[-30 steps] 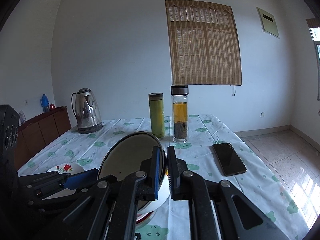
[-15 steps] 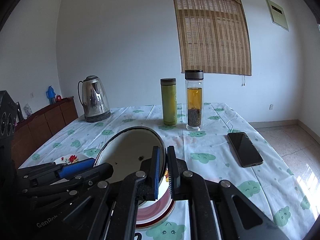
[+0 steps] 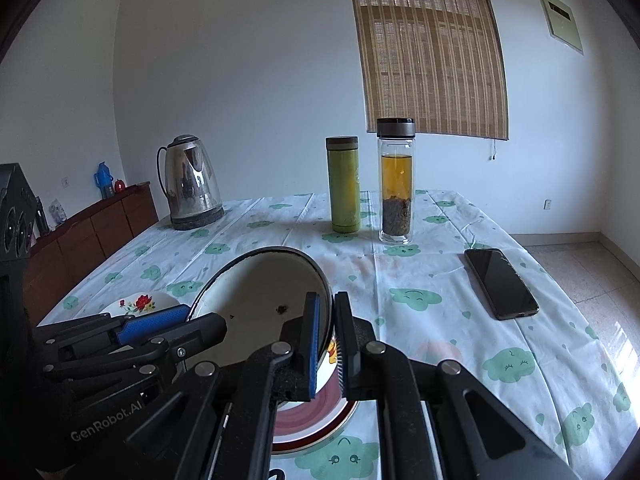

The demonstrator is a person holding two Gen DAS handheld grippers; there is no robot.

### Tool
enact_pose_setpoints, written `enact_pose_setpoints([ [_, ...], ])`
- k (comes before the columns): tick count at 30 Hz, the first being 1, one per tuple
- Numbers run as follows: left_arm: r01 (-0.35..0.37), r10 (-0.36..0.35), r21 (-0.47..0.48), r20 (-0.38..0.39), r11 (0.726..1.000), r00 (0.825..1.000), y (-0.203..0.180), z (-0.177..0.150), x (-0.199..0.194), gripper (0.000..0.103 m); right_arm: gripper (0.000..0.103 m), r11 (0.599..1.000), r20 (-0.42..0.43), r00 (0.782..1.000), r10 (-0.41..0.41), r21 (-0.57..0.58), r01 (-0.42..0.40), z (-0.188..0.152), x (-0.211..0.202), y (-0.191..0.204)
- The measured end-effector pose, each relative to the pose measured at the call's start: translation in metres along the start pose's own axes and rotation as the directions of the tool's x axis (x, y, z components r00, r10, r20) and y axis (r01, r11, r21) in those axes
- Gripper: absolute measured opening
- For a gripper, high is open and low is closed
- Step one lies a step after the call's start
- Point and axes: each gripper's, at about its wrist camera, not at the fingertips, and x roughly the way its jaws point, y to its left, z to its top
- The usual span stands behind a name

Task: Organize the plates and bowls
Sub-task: 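Carry the enamel bowl with the right tool over the pink-and-steel bowls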

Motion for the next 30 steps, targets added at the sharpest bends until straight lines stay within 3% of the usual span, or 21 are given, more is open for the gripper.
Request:
enact_pose_setpoints([
  [30, 0.015, -0.016, -0.009, -0.058, 1.0, 0.998, 0.005, -0.004, 0.015, 0.028, 0.009, 1.0, -0.079, 0.997, 0.011, 0.028, -0.009, -0.012, 0.017, -0.009],
])
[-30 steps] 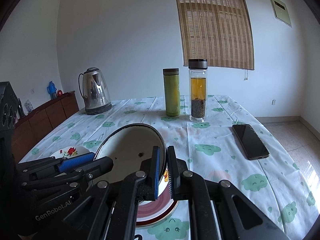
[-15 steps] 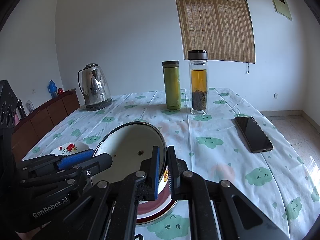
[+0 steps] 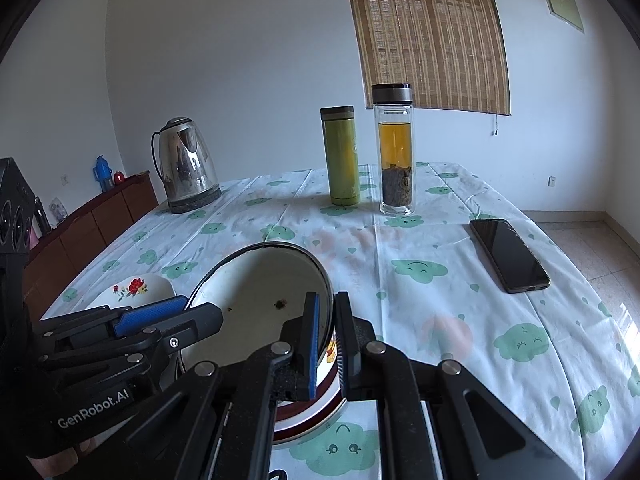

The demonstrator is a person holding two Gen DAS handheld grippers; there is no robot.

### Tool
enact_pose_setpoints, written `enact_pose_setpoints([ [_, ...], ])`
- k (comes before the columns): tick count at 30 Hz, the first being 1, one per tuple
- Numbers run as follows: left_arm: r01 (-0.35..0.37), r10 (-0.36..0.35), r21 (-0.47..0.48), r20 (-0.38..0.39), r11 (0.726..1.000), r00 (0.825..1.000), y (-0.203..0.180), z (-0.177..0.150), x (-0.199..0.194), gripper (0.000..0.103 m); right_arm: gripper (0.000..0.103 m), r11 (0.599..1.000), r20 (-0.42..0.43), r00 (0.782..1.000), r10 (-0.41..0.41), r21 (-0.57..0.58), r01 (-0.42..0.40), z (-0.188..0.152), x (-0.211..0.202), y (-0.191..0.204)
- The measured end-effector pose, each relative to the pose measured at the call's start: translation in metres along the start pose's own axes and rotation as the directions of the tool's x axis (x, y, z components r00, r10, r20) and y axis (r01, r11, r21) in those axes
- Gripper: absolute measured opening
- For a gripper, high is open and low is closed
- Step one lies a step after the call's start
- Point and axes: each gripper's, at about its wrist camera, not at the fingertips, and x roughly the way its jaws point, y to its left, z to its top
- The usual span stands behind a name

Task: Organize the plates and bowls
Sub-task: 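Carry the enamel bowl with the right tool over the pink-and-steel bowls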

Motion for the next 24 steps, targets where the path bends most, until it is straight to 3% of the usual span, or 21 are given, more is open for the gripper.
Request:
enact_pose_setpoints([
  [24, -0.023, 0.024, 0.025, -0.039, 0.999, 0.999, -0.0038, -0.0019, 0.0032, 0.028, 0.011, 1.0, -0.07, 0.998, 0.003, 0.005, -0.002, -0.0087, 0.0105, -0.004],
])
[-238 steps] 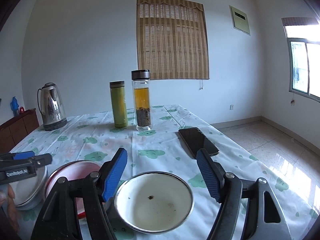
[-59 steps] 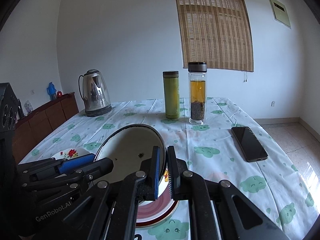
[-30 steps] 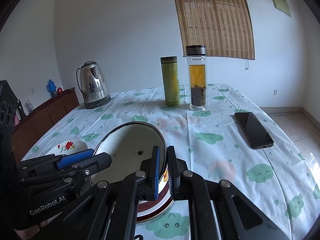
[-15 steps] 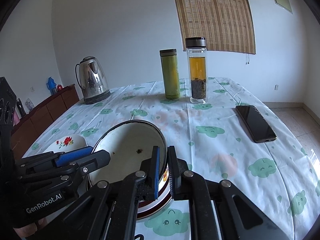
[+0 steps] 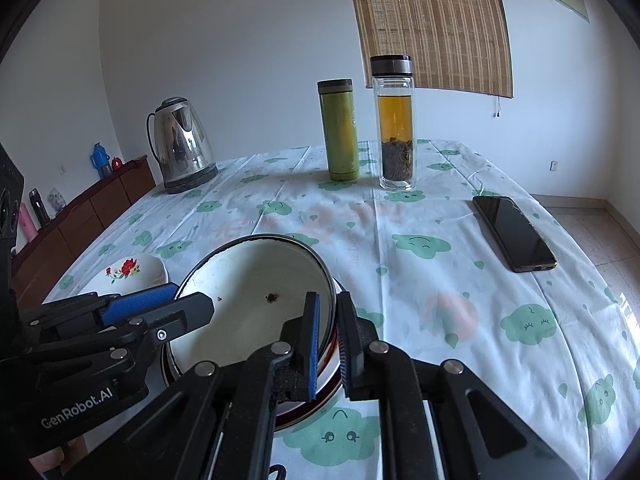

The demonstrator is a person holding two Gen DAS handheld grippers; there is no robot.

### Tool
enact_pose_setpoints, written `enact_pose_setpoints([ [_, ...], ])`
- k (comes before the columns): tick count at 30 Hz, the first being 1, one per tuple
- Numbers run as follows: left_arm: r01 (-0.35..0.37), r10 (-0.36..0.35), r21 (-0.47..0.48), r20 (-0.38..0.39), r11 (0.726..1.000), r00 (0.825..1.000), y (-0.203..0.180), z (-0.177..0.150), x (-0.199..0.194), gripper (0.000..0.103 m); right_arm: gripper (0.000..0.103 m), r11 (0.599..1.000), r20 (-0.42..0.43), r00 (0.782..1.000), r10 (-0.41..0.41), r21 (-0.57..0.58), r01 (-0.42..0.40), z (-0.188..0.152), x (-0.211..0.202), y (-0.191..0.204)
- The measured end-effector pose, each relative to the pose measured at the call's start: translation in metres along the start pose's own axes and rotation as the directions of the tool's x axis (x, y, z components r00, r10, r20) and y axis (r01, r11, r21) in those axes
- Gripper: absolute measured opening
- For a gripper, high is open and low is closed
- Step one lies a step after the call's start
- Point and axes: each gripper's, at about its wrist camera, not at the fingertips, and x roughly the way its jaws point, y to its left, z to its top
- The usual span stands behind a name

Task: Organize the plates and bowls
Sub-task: 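Carry the enamel bowl with the right tool over the pink-and-steel bowls, then lower the enamel bowl into the pink bowl and open the right tool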

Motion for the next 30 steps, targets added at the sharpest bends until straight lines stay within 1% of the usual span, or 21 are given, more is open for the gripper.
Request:
enact_pose_setpoints([
  [10, 0.004, -0.004, 0.0, 0.001, 1.0, 1.0, 0.0, -0.0001, -0.0001, 0.028, 0.011, 1.0, 0.001, 1.0, 0.002, 0.002, -0.002, -0.0007, 0.0003, 0.0002],
  [19, 0.016, -0.016, -0.01, 0.0, 1.0, 1.0, 0.0002, -0.0003, 0.0004, 0.031, 0.011, 1.0, 0.007, 1.0, 0.014, 0.014, -0.014, -0.0004, -0.0001, -0.002],
  [20, 0.019, -0.019, -0.011, 0.0, 1.0, 1.0, 0.0001, -0.0004, 0.0004, 0.032, 0.011, 1.0, 0.007, 1.0, 0.015, 0.016, -0.016, -0.0004, 0.0, -0.0023],
  [23, 0.042, -0.042, -0.023, 0.004, 0.999, 0.999, 0.0003, -0.0006, -0.0002, 0.041, 0.011, 0.999, 0.017, 1.0, 0.023, 0.024, -0.024, 0.0005, -0.0016, -0.0042],
  [28, 0.043, -0.042, -0.012, 0.019, 0.999, 0.999, -0.0022, 0.0003, -0.0032, 0.044, 0.012, 1.0, 0.043, 0.999, 0.0, 0.014, -0.001, 0.0014, -0.005, -0.0027],
  [30, 0.043, -0.042, -0.015, 0.028, 0.999, 0.999, -0.0017, 0.0009, -0.0051, 0.048, 0.012, 1.0, 0.045, 0.999, -0.003, 0.012, 0.003, 0.0017, -0.0053, -0.0026],
])
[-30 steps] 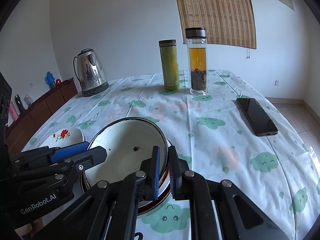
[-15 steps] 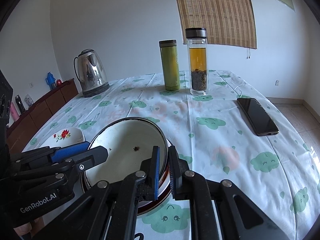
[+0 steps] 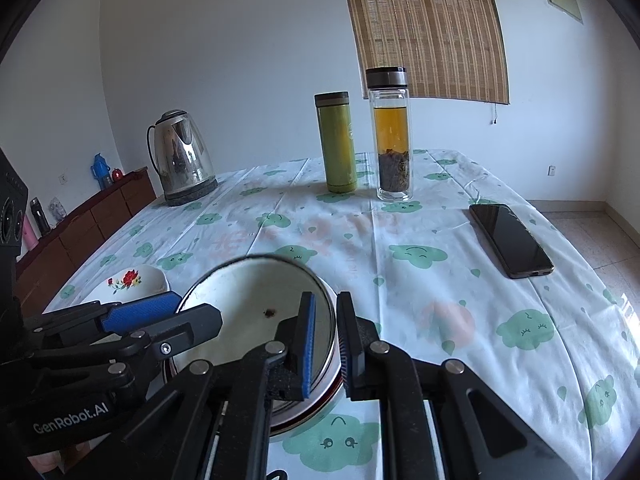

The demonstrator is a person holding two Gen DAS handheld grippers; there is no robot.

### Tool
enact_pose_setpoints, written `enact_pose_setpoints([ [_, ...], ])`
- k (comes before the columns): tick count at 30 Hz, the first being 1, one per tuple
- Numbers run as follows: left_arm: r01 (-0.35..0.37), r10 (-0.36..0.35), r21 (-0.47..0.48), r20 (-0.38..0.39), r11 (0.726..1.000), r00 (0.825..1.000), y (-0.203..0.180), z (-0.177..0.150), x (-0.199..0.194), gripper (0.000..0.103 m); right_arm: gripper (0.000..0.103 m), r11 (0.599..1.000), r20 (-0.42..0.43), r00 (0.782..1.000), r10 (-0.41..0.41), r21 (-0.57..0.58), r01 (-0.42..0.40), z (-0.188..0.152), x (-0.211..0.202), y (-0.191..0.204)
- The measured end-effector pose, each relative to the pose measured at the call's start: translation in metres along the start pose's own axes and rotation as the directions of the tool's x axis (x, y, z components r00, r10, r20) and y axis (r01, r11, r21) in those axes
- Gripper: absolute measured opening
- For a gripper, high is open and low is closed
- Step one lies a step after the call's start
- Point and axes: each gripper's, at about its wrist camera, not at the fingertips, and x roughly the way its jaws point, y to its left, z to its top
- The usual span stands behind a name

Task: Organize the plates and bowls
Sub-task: 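Lower the enamel bowl into the pink bowl and open the right tool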

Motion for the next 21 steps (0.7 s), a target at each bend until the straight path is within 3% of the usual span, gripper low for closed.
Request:
enact_pose_setpoints([
  [4, -0.001, 0.001, -0.007, 0.008, 1.0, 1.0, 0.0026, 0.0012, -0.0008, 0.055, 0.012, 1.0, 0.01, 1.0, 0.002, -0.006, -0.001, 0.0, -0.001, 0.0011],
  [21, -0.006, 0.006, -0.007, -0.015, 1.0, 1.0, 0.0058, -0.0011, 0.0048, 0.061, 0.013, 1.0, 0.032, 0.999, 0.007, -0.014, -0.006, -0.0011, -0.0062, 0.0005],
])
